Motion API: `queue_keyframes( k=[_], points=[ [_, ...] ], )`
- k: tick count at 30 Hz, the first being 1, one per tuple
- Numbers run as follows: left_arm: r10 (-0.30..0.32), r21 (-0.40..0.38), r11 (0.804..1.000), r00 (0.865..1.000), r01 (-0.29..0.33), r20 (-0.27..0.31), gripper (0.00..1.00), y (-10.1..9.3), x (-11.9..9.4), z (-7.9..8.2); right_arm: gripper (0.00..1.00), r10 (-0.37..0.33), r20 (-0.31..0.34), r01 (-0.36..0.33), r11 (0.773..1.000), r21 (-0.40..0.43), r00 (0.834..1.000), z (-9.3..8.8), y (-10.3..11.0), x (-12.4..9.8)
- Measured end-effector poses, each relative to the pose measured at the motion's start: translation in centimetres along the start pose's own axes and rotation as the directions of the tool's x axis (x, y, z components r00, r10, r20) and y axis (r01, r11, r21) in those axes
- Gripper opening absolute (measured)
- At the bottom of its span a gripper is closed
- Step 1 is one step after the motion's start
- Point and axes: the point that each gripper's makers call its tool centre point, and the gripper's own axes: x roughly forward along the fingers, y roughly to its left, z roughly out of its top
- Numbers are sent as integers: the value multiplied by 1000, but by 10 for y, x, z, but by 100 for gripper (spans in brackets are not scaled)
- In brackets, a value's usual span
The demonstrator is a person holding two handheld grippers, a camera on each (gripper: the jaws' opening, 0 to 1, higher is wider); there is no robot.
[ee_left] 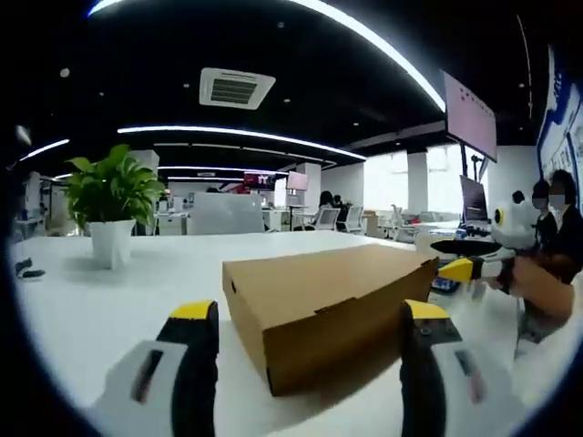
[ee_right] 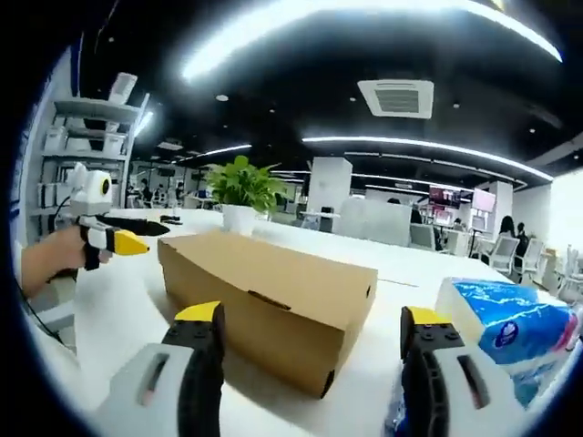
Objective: Operate the shoe box by opening the lid, removing the specified soft item, and placing it in the target area until the item is outside and the box remains undamaged.
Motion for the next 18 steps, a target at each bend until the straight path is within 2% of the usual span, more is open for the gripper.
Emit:
queue_keyframes(
  k=[4, 11, 13, 14, 18],
  points=[
    [-23, -6, 1000, 999, 23, -49, 83, -3, 12, -13, 76, 60, -40, -58, 998, 36, 997, -11, 9, 9],
    [-24, -12, 1000, 998, 23, -52, 79, -3, 22, -14, 68, 59, -30, -59, 998, 27, 998, -8, 11, 16],
    [-33, -16, 999, 998, 32, -54, 73, -4, 22, -14, 66, 80, -40, -78, 996, 35, 996, -9, 12, 18],
    [-9, -19, 1000, 999, 8, -54, 71, 0, 23, -14, 65, 61, -30, -60, 997, 40, 998, -8, 10, 18],
    [23, 8, 1000, 998, -23, -62, 68, 2, 27, -14, 64, 53, -34, -52, 998, 43, 998, -8, 11, 17]
  ],
)
